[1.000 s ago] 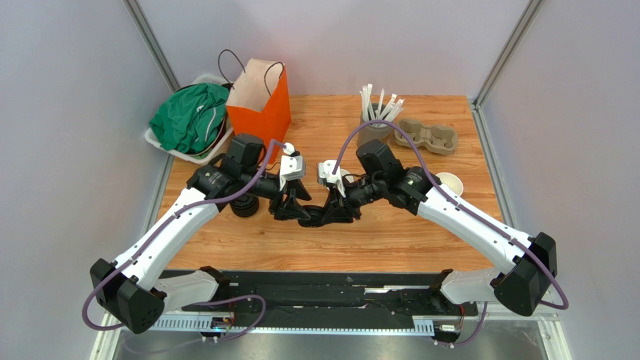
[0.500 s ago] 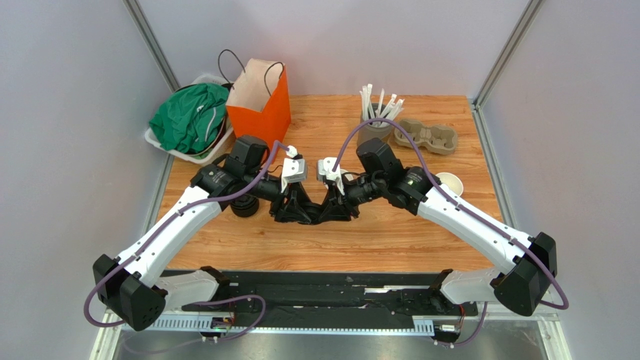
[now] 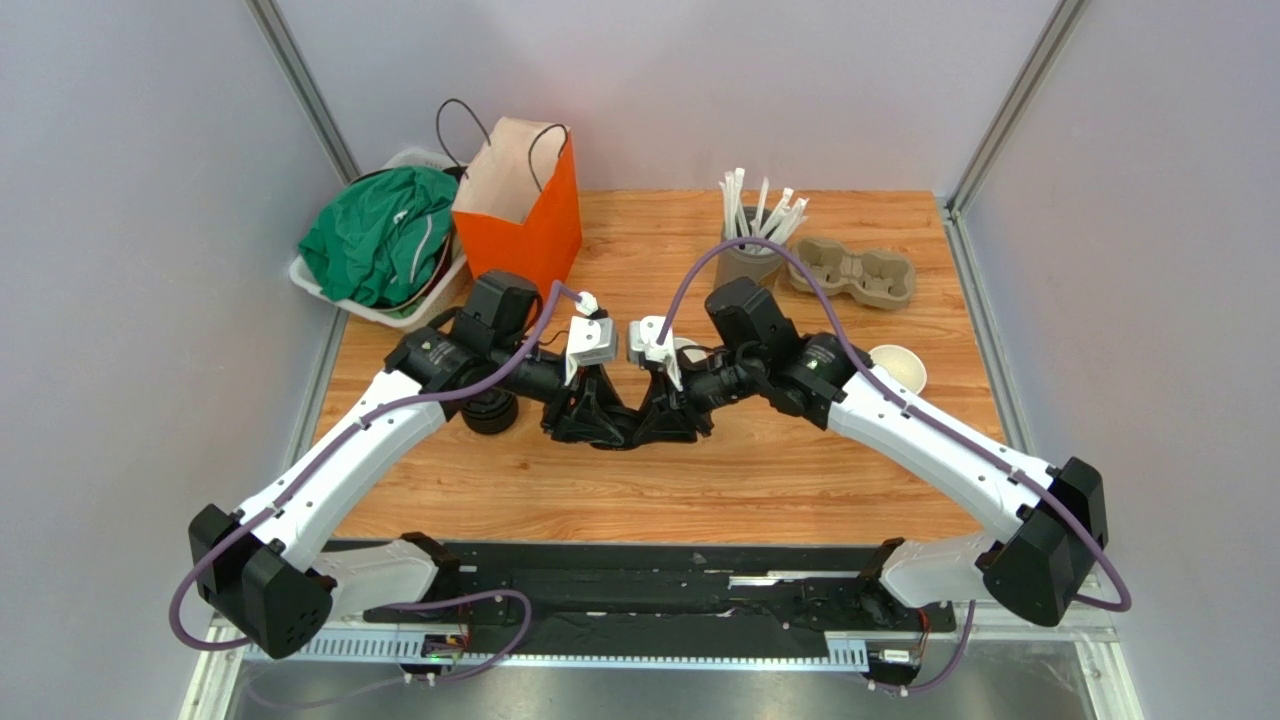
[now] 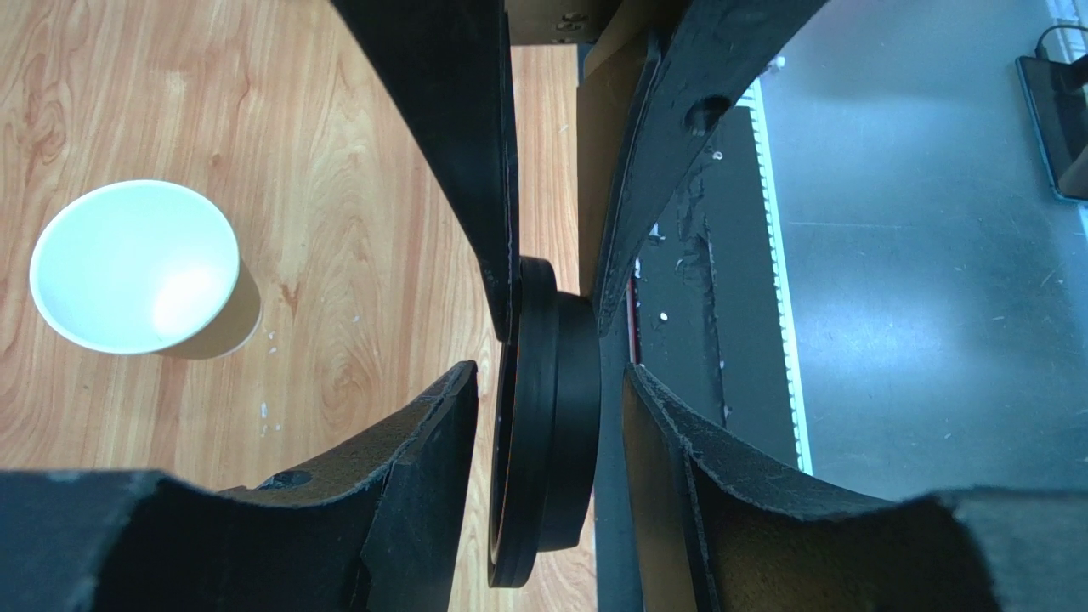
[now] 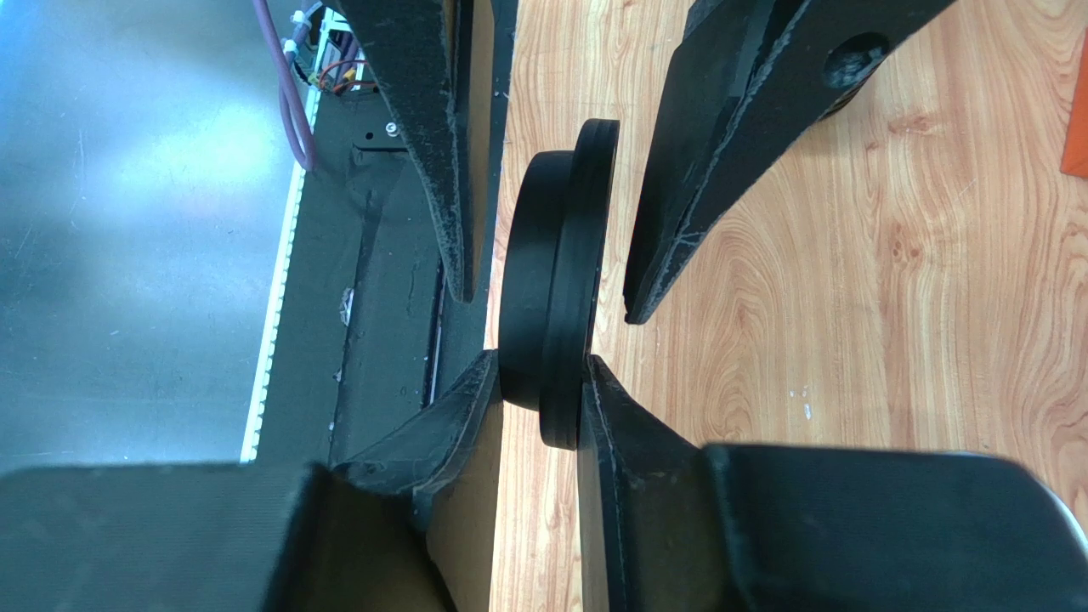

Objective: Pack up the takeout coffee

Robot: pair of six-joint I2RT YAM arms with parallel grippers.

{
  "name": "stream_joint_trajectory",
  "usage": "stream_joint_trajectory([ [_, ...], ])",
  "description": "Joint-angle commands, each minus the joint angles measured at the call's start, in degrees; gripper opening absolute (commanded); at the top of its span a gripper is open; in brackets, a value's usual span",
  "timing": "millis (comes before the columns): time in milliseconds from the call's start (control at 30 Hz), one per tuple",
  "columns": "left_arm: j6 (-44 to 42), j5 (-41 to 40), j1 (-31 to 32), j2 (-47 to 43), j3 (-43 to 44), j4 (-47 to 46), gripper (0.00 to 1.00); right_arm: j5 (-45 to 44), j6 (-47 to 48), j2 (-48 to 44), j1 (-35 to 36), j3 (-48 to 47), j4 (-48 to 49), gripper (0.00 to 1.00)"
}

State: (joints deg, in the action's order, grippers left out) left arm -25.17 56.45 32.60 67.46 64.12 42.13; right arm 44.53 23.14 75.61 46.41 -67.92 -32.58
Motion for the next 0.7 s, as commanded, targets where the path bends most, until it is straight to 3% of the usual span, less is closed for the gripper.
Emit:
stream_joint_trajectory([
  [0,-0.32,1.47,0.27,-0.23,-0.22,-1.96,0.53,-0.76,-0.81,0.59,0.87,-1.69,2.43,0.15],
  [333,-1.72,0.51,0.89,0.30,-0.57,-0.65,0.47,-2.08,-0.81,-0.82,1.13,-1.69,2.69,0.15],
  [667,-2.08,-0.02,1.06,0.21,-0.75,-0.73,0.28,-3.05,-0.55,-0.38,1.05,-1.51,2.87,0.18],
])
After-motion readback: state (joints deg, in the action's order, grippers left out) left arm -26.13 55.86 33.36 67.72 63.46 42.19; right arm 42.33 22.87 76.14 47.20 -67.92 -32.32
